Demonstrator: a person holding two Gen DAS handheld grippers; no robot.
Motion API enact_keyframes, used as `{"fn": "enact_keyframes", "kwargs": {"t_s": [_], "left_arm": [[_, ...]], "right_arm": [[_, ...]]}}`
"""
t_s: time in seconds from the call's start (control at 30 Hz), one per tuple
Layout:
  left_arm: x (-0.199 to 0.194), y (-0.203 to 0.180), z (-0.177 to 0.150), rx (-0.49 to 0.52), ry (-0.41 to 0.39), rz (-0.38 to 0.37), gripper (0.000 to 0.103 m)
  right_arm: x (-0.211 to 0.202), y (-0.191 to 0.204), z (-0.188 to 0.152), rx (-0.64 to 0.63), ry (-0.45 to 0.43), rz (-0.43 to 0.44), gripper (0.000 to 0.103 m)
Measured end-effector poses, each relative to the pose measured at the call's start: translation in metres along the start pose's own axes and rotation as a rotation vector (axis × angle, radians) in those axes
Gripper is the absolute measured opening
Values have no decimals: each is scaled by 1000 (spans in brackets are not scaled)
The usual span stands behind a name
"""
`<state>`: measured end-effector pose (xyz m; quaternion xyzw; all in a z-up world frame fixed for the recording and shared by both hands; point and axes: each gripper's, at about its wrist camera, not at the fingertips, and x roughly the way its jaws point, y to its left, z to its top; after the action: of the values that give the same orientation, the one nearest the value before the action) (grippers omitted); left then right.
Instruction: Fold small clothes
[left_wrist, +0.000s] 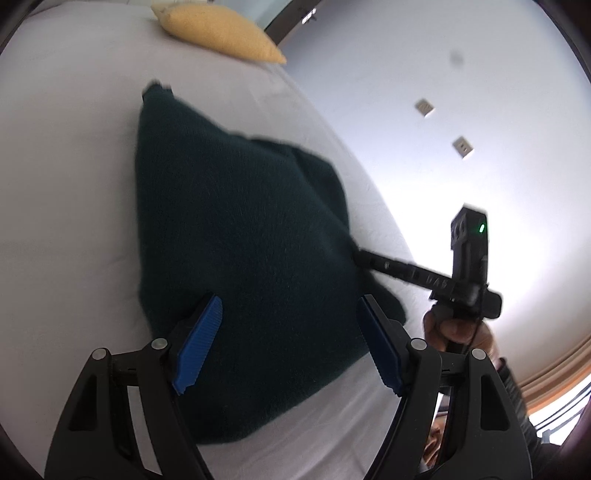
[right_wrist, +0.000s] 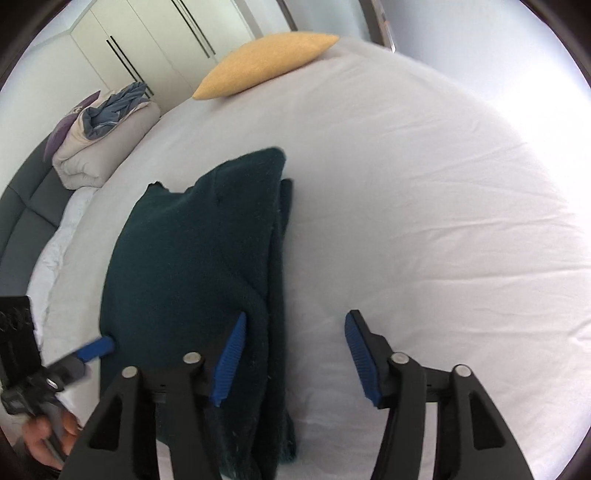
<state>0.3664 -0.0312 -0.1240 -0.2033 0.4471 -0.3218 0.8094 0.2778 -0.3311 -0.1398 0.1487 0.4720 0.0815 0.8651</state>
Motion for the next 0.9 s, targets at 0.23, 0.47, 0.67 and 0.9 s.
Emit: {"fn": "enact_keyframes", "kwargs": {"t_s": [0.23, 0.47, 0.67, 0.9], "left_arm": [[-31, 45, 30, -53, -37, 94, 76], [-2, 91, 37, -163, 99, 120, 79], [7, 79, 49, -48, 151, 184, 83], [7, 56, 51, 60, 146, 242, 63]], "right_arm": [[-18, -26, 11, 131, -39, 78, 60], [16, -14, 26, 185, 38, 256, 60], [42, 4, 29, 144, 80, 237, 60], [47, 19, 27, 69, 107, 232, 45]]}}
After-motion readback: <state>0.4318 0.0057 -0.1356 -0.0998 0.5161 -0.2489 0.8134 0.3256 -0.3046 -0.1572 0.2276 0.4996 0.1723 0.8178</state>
